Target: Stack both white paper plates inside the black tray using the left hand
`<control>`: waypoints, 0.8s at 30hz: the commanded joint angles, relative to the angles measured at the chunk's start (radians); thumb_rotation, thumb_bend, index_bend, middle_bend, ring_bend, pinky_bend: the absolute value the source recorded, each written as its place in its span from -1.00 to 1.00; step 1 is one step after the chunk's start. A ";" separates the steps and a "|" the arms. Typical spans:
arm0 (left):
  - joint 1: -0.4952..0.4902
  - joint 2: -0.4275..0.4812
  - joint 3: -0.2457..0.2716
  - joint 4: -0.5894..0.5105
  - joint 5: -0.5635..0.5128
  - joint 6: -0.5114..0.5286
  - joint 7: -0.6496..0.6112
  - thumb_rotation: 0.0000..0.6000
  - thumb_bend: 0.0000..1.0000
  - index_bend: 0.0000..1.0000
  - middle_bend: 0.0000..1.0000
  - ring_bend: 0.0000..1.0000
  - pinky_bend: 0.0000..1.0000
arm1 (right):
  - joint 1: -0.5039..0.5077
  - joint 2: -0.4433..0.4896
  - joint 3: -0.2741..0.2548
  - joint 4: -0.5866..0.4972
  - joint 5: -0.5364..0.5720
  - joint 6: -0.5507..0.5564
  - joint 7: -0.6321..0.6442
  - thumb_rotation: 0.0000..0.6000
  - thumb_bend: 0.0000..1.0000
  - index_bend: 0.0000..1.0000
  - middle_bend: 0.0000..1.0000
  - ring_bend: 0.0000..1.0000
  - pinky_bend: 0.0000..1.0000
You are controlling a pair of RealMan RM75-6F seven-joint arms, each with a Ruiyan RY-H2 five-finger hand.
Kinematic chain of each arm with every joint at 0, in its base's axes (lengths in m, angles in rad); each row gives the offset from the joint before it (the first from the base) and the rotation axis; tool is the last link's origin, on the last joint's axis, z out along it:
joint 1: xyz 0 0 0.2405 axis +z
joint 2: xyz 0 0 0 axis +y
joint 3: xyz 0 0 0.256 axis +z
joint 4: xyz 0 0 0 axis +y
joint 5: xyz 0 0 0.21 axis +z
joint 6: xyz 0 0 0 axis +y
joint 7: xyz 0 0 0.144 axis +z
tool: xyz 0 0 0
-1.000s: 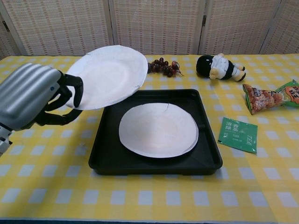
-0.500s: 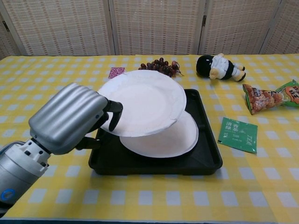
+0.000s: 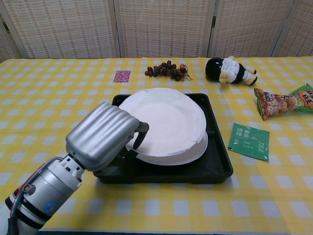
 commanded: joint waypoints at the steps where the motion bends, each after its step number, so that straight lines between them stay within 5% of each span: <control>1: -0.004 -0.026 0.002 0.032 0.000 -0.008 -0.009 1.00 -0.05 0.39 1.00 1.00 1.00 | 0.000 0.001 0.000 0.000 0.000 0.000 0.000 1.00 -0.27 -1.00 -1.00 -1.00 -1.00; 24: -0.058 -0.162 -0.032 0.269 -0.027 -0.049 -0.115 1.00 -0.05 0.39 1.00 1.00 1.00 | -0.007 0.009 0.003 0.003 0.020 0.004 0.009 1.00 -0.27 -1.00 -1.00 -1.00 -1.00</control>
